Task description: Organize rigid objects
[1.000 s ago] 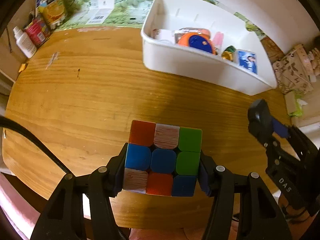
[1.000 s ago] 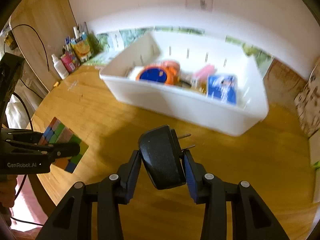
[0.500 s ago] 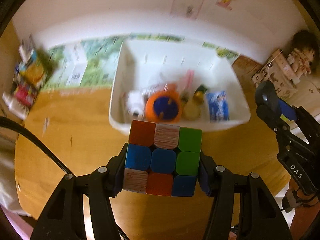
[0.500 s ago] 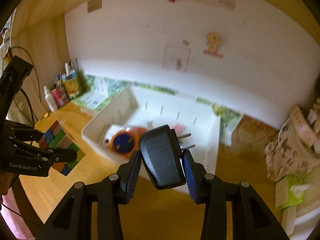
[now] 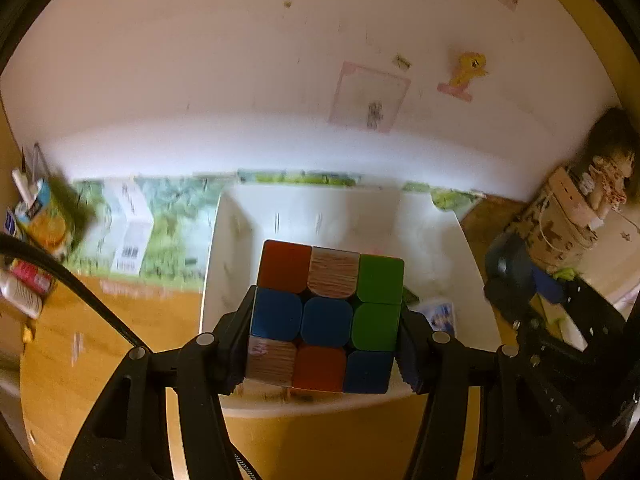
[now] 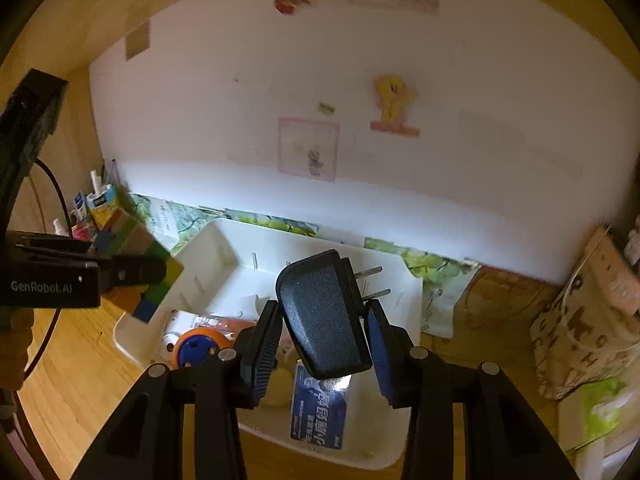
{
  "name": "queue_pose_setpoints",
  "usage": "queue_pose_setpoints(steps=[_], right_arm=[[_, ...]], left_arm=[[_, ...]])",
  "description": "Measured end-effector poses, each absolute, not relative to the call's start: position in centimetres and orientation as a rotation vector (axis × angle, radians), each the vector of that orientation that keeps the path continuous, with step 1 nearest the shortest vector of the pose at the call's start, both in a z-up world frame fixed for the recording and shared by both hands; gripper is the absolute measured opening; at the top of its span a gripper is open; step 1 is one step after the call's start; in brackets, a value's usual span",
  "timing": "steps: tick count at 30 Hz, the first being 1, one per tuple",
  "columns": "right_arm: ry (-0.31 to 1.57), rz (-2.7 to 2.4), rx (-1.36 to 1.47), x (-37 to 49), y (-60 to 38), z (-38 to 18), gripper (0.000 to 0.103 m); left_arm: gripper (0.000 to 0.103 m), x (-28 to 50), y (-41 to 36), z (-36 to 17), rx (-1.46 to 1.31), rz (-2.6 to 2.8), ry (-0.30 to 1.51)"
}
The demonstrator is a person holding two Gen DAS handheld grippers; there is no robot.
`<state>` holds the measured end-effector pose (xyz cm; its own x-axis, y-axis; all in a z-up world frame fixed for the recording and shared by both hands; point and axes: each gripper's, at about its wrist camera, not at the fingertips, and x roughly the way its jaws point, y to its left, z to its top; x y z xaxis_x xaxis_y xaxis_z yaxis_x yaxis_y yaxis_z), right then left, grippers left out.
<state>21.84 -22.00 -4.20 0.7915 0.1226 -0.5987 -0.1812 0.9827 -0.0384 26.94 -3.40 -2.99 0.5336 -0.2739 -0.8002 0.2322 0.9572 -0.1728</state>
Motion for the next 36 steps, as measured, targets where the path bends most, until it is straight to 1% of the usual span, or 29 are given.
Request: queue_pose_setpoints(steps=[5,10,12,14,15,16,18,19,22,24,26,34,36], right_arm=[[0.665,0.153,-0.06,23.5,-22.2,-5.9,0.043],[0.691,0.128,-0.011,24.5,-22.8,-7.2,0.044],[0.695,0.129,-0.008,24.9,-22.9,-7.5,0.056],[0.703,0.129,-0.006,25.1,-23.0,-7.8,0.06],[0.711,0.129,-0.003,25.2,-23.0,-7.9,0.062],[0.716,0.132,0.0,25.3,-23.0,-8.0,0.064],[0.717,0.135,0.007,25.2,-22.9,-7.9,0.067],[0.714,0.136,0.009,25.1,-22.9,-7.8,0.067],[0.704,0.138,0.01,24.5,-22.6,-7.2,0.069],[0.687,0.14,0.012,24.0,-22.5,-6.8,0.076],[0.667,0.135,0.014,23.3,-22.4,-6.2,0.081],[0.628,0.138,0.075,19.9,-22.4,-4.3,0.082],[0.639,0.141,0.105,19.0,-22.5,-4.5,0.085]], left_arm=[[0.063,28.7,-4.0,-4.1,-0.063,-0.289,0.905],[0.063,30.7,-4.1,-6.3,-0.087,-0.24,0.917],[0.063,31.0,-3.9,-6.9,-0.096,-0.226,0.927],[0.064,31.3,-3.7,-7.3,-0.093,-0.221,0.936],[0.067,31.5,-3.8,-7.6,-0.077,-0.217,0.949],[0.075,31.5,-3.9,-7.7,-0.063,-0.211,0.961],[0.084,31.4,-3.8,-7.5,-0.061,-0.212,0.949],[0.086,31.2,-3.7,-7.2,-0.069,-0.212,0.934],[0.087,30.4,-3.5,-6.3,-0.084,-0.217,0.891],[0.087,30.0,-3.3,-6.0,-0.089,-0.215,0.886],[0.087,29.8,-3.1,-5.8,-0.104,-0.211,0.888],[0.087,26.8,-2.0,-5.3,-0.13,-0.229,0.917],[0.089,25.5,-1.5,-5.1,-0.126,-0.224,0.909]])
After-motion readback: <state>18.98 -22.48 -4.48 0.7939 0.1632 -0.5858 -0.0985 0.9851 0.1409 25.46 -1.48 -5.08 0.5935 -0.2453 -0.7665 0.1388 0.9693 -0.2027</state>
